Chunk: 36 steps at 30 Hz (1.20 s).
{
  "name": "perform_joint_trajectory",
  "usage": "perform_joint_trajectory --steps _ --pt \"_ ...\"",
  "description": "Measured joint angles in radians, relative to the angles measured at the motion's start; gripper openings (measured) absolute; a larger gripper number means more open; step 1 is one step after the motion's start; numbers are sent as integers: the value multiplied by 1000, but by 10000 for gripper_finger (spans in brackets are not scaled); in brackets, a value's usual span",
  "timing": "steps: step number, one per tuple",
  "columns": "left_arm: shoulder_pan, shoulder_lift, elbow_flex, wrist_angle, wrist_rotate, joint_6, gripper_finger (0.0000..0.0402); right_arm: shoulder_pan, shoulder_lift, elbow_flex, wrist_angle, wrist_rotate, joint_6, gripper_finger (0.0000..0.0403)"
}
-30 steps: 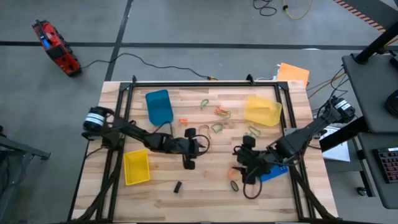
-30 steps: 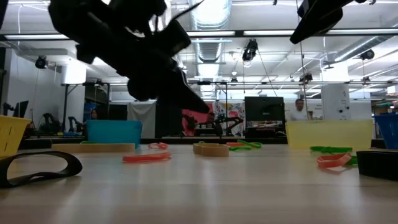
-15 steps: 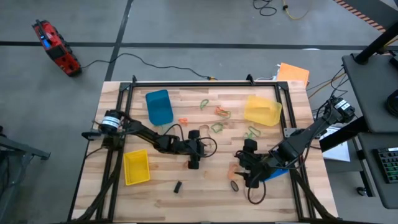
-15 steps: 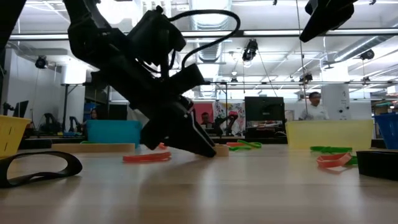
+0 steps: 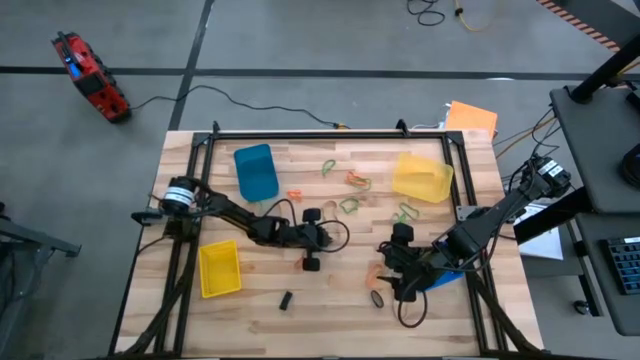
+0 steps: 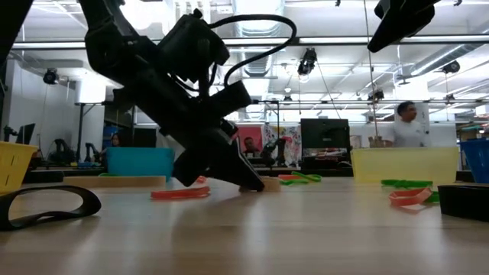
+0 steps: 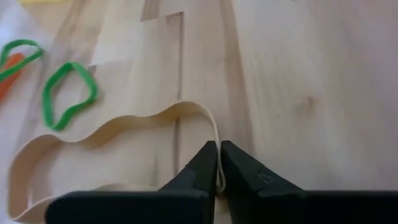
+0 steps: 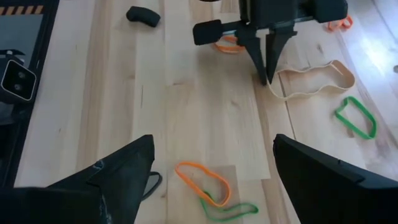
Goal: Sort rubber bands into baskets
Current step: Put the brown rubber band into the bottom yellow bin
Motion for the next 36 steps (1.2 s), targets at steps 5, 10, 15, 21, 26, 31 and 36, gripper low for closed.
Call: perform_joint_trajectory --steps 5,10,15,21,26,31,36 --pt "-7 -64 -1 -12 -2 3 0 0 0 0 -1 0 0 315" --pt "-39 -196 -2 -94 1 8 0 0 0 0 -1 2 -1 319" --pt "-102 -384 -5 -283 7 -21 0 0 0 0 2 10 -16 318" --pt "-215 -604 30 -654 24 -251 0 -3 0 0 3 38 -44 313" --pt "-355 -728 116 -1017 35 -529 0 -3 0 0 3 58 -64 316" --pt "-501 -788 197 -1315 37 -821 0 -3 0 0 3 70 -72 317" --pt "-593 -810 261 -1495 38 -1066 0 -3 0 0 3 88 -73 316"
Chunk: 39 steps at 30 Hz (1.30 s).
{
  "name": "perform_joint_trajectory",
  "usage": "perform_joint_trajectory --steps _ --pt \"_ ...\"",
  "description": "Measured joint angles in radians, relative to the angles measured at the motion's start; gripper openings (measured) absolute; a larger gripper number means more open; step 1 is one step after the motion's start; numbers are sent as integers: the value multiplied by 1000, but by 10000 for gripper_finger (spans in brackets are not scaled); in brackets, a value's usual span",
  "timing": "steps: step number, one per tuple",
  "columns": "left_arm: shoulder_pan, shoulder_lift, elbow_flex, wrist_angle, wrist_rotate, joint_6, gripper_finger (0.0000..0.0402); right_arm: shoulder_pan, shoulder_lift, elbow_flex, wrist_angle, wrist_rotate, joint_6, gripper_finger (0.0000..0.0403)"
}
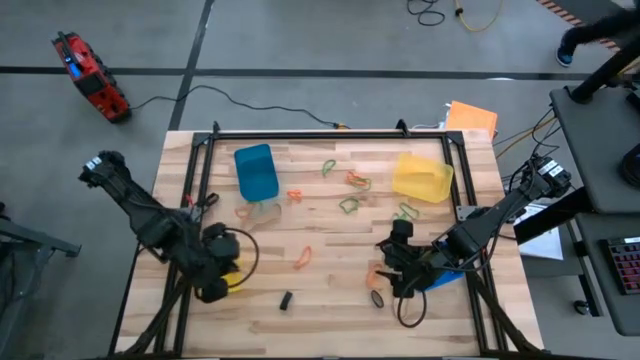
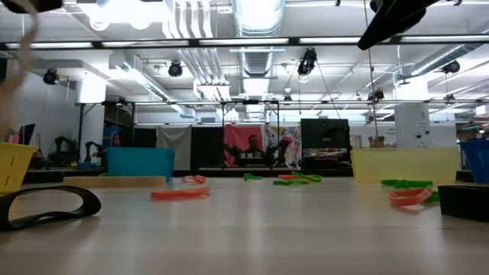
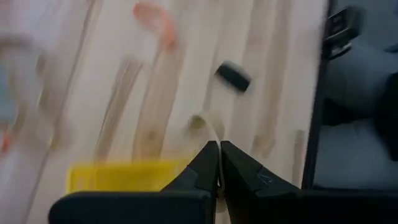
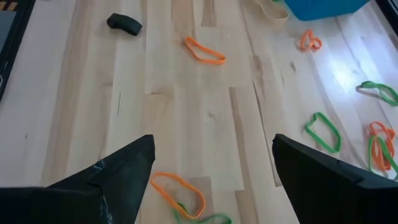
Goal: Sort rubber bands into baskets
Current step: Put the brown rubber band into the bottom yellow bin
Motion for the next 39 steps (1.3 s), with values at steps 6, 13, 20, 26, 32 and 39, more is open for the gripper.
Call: perform_joint_trajectory --steps 6,13,20,26,32,39 --pt "-56 2 -2 -145 96 -159 0 0 0 0 0 2 -11 316" --pt "-59 -3 -66 -207 185 -239 0 0 0 0 0 2 -18 312" --pt "-59 11 -132 -220 193 -252 0 0 0 0 0 2 -22 315" --pt "-59 22 -166 -263 238 -276 0 0 0 0 3 2 -22 315" --pt "-59 24 -178 -265 202 -276 4 0 0 0 7 2 -22 313" --pt "-59 24 -179 -253 158 -286 61 -2 0 0 8 3 -22 314"
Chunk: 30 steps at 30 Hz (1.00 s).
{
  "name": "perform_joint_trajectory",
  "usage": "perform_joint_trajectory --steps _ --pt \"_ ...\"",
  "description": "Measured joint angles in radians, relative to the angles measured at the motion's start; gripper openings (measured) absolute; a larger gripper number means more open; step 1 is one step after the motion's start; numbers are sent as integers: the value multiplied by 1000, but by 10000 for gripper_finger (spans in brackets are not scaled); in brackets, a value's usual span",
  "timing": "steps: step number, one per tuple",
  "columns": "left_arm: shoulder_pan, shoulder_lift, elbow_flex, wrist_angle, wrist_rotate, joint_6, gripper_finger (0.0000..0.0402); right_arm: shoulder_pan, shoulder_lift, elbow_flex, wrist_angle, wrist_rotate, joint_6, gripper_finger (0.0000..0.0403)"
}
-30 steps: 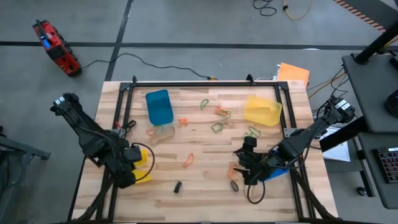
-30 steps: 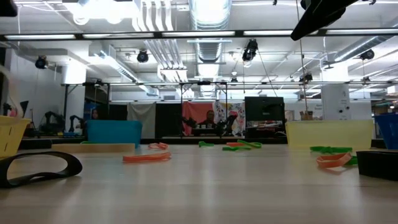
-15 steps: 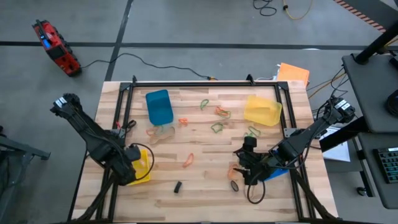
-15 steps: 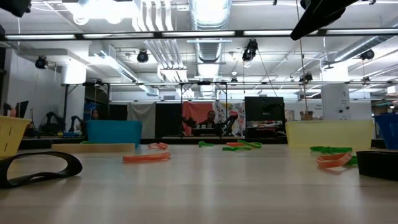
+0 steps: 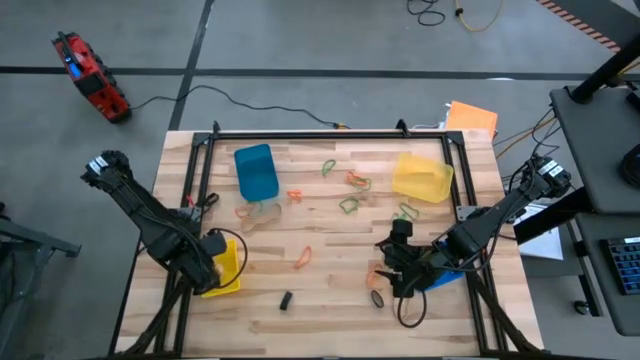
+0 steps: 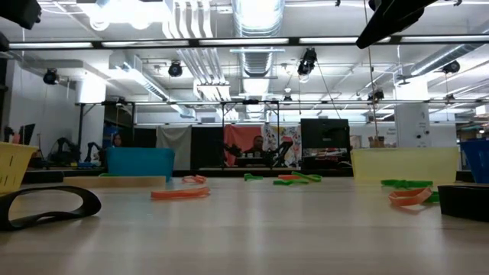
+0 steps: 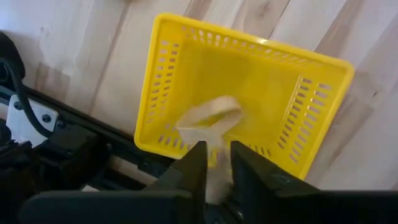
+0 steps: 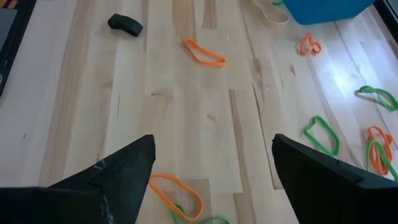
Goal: Sort rubber bands into baskets
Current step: Put the brown rubber band into the bottom yellow bin, then put the green rubber band into the top blue bin
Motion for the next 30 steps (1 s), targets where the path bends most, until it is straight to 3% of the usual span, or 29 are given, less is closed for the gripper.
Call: perform_joint_trajectory --steps 8,13,19,23,30 --pt "1 16 0 9 -118 7 179 -3 0 0 0 26 -2 325" --pt "1 26 0 54 -214 47 222 -16 0 0 0 27 -4 325" --pt "0 41 0 99 -267 50 232 -31 0 -5 1 27 -4 325" --pt "0 57 0 158 -369 83 233 -33 0 -22 33 81 -1 325" --pt "3 78 0 410 -628 395 224 -86 11 -41 105 174 -7 325"
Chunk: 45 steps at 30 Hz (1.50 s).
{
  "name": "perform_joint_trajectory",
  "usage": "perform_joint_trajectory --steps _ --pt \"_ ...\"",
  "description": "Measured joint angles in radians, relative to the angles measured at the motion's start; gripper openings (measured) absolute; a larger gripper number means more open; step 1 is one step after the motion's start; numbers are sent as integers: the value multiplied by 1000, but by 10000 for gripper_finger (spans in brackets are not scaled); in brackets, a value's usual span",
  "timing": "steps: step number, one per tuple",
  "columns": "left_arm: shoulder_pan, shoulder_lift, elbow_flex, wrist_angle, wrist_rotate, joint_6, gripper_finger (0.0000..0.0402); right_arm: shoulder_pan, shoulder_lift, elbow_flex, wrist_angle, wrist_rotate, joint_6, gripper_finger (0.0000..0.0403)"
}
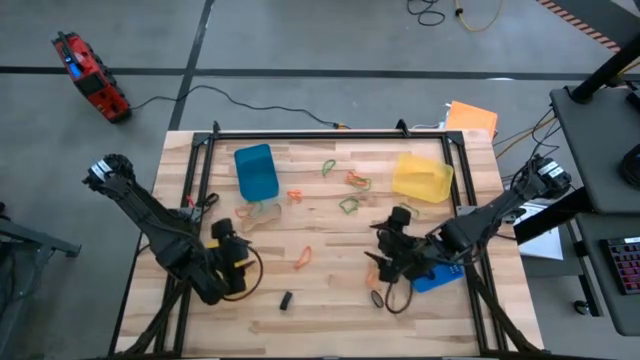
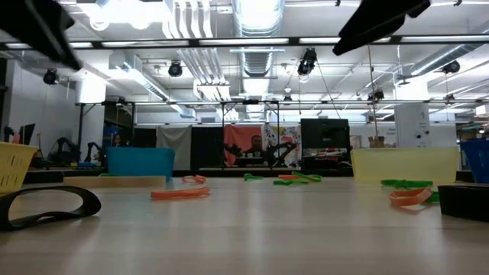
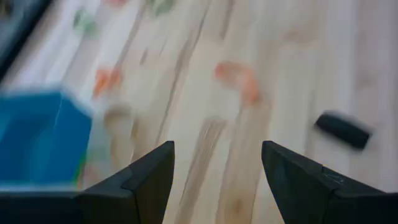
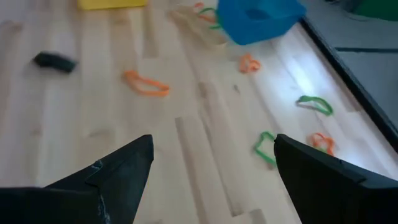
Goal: Sort rubber bands into baskets
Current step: Put the green rubber band into the top blue bin
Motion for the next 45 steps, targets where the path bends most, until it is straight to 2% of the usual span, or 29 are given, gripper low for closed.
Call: perform_joint_trajectory --steps 4,7,11,18,22,24,30,36,39,45 --pt "10 -22 -20 238 -9 298 213 -88 19 0 22 3 40 325" --pt "30 -49 -62 416 -8 516 204 -175 45 3 20 -36 41 325" --pt "83 -103 -143 536 -8 663 195 -306 90 24 25 -139 12 325" --pt "183 -216 -306 744 5 700 189 -484 199 81 25 -343 -60 324" --pt "194 -263 -378 942 65 717 189 -542 282 133 7 -370 -77 324" --pt "193 -279 -401 988 70 736 189 -557 328 172 -20 -380 -85 324" --pt "194 -298 -391 974 61 760 189 -582 471 282 -115 -389 -70 319" --pt "194 -294 -371 964 -76 798 189 -601 587 369 -190 -391 -14 290" --pt "194 -296 -371 967 -135 836 189 -612 621 380 -197 -404 -12 277" --pt "200 -308 -371 967 -140 862 189 -637 670 380 -191 -439 -18 245"
